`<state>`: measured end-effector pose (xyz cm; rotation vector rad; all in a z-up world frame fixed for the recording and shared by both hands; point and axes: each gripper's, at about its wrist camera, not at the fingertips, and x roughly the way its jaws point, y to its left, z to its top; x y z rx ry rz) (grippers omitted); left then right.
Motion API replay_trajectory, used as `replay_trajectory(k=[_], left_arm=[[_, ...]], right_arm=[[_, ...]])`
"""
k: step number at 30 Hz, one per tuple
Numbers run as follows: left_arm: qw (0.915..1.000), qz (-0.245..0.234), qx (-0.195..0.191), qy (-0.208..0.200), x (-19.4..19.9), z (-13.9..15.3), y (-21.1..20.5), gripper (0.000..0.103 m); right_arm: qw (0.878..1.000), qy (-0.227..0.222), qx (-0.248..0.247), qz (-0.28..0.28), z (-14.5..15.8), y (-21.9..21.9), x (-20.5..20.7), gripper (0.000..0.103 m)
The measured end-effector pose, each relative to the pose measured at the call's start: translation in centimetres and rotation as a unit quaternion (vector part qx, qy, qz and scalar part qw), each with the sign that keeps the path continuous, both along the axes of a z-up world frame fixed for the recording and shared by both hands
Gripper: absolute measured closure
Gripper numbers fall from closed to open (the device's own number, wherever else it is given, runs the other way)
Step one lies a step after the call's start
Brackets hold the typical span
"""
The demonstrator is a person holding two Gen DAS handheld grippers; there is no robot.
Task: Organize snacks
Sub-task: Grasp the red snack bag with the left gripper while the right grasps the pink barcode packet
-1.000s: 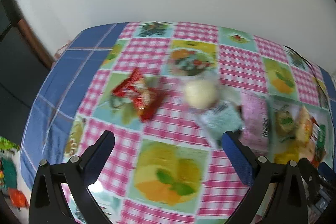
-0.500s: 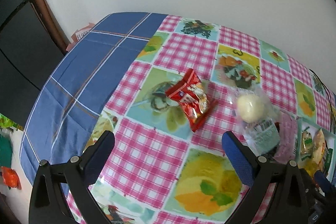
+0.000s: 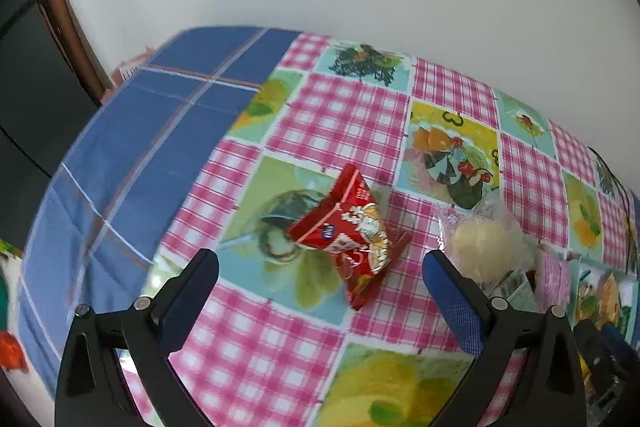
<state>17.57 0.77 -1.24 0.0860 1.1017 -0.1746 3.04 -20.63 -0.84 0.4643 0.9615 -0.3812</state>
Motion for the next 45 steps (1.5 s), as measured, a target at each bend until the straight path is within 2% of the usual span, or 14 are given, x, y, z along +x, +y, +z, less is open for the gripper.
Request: replay_trajectory(k=[2, 7, 11, 12, 14, 16, 18, 20, 26, 31, 32, 36, 45], left_arm=[[1.0000, 0.000, -0.003, 0.004, 0.4, -0.6, -0.5, 0.002], [0.9998, 0.014, -0.010, 0.013, 1.4, -1.9, -0.7, 0.002], [0.9991, 0.028, -0.018, 0.026, 2.0, -3.1, -0.3, 0.003], [0.9989, 0.032, -0.019, 0.029, 2.1, -3.4, -0.1, 0.006], [0.9983, 0.041, -0.021, 0.036, 2.4, -3.9, 0.2, 0.019], [0.9977, 0.044, -0.031, 0.040, 2.6, -4.1, 0.4, 0.020], [0.9974, 0.044, -0.039, 0.041, 2.6, -4.2, 0.5, 0.027], [0.9972, 0.044, -0.044, 0.040, 2.5, -4.0, 0.4, 0.039], [0.9977, 0.031, -0.042, 0.043, 2.2, -3.8, -0.1, 0.060], [0.9978, 0.025, -0.039, 0.048, 2.2, -3.8, -0.3, 0.063], [0.9977, 0.024, -0.040, 0.049, 2.1, -3.7, -0.3, 0.068], [0.9976, 0.028, -0.036, 0.051, 2.1, -3.4, -0.3, 0.068], [0.9971, 0.035, -0.044, 0.050, 1.3, -1.7, 0.1, 0.069]], right_arm=[[1.000, -0.001, -0.003, 0.000, -0.3, -0.1, 0.4, 0.012], [1.000, 0.001, -0.004, 0.013, -1.3, 0.2, 1.6, 0.022], [1.000, 0.009, -0.001, 0.018, -2.4, 0.4, 2.4, 0.025], [1.000, 0.009, -0.010, 0.017, -2.5, 0.5, 2.5, 0.025], [0.999, 0.012, -0.023, 0.020, -2.5, 0.7, 2.8, 0.029], [0.999, 0.012, -0.031, 0.023, -2.5, 0.8, 3.0, 0.030], [0.999, 0.013, -0.037, 0.026, -2.5, 0.9, 3.2, 0.032], [0.999, 0.014, -0.025, 0.034, -2.7, 1.0, 3.3, 0.038], [0.999, 0.023, -0.024, 0.030, -3.6, 1.0, 3.4, 0.045], [0.999, 0.023, -0.020, 0.025, -3.8, 0.8, 3.3, 0.047], [0.999, 0.022, -0.020, 0.024, -3.8, 0.8, 3.3, 0.050], [0.999, 0.020, -0.021, 0.021, -3.4, 0.8, 3.2, 0.065], [1.000, 0.015, -0.010, 0.020, -2.9, 0.8, 2.7, 0.069]])
